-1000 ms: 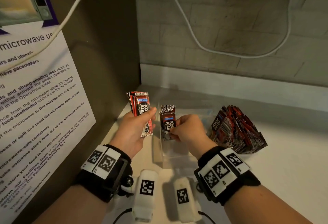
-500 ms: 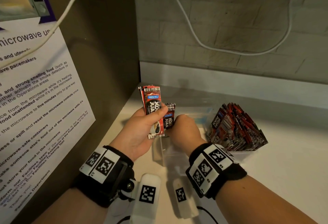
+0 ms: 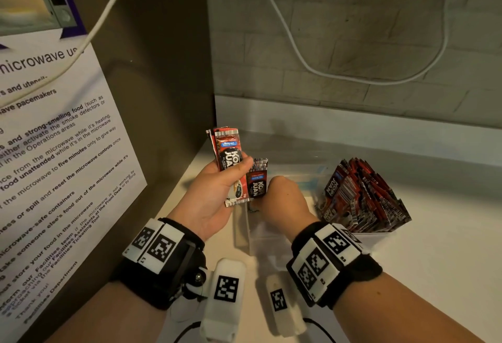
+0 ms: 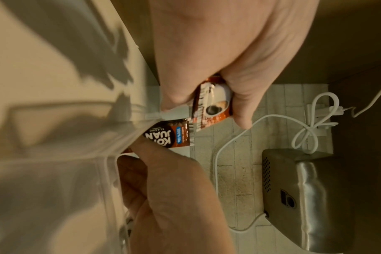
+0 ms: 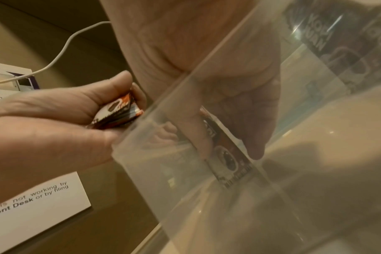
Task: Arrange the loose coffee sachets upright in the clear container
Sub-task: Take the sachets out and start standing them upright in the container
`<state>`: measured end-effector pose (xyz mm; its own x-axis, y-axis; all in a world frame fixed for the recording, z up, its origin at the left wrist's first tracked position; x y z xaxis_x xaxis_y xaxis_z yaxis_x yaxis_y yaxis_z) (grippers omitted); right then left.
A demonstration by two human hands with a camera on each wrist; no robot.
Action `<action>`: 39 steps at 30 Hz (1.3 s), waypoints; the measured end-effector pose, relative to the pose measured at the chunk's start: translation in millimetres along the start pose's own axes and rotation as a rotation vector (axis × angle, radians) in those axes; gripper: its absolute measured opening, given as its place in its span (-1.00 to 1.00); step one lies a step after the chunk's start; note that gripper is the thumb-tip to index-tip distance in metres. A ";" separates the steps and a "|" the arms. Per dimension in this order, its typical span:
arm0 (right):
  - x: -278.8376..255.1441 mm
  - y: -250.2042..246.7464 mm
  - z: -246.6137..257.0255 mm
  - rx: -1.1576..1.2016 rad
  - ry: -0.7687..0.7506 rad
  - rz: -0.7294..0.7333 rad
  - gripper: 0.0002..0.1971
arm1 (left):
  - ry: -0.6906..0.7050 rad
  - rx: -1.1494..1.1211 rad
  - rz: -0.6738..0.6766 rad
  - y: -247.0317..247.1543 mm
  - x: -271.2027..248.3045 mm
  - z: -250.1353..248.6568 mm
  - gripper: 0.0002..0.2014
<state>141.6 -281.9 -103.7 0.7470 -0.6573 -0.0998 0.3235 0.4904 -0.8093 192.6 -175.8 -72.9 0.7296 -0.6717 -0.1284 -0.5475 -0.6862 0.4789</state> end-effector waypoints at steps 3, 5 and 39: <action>-3.7 -8.6 -5.0 0.001 0.023 -0.005 -0.69 | 0.020 -0.008 -0.119 -15.8 3.7 -6.4 -0.92; -7.7 -22.0 -6.0 0.042 0.017 -0.049 -0.73 | 0.023 -0.036 -0.213 -29.6 5.9 -9.5 -0.91; 2.4 -10.9 -28.1 0.425 0.127 -0.092 -0.83 | -0.028 0.119 -0.309 -33.7 -1.2 8.3 -0.72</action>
<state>123.5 -304.9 -111.4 0.6353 -0.7613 -0.1296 0.6148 0.6002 -0.5116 206.7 -154.2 -96.1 0.8579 -0.4331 -0.2765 -0.3475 -0.8854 0.3086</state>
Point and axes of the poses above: each hand's wrist, its own x-axis towards the middle knuckle, its own y-axis out of the palm, z = x × y, the point moved 9 cm from there along x, towards the middle knuckle, and after that the axes turned 1 degree about -x, right-handed, at the moved point
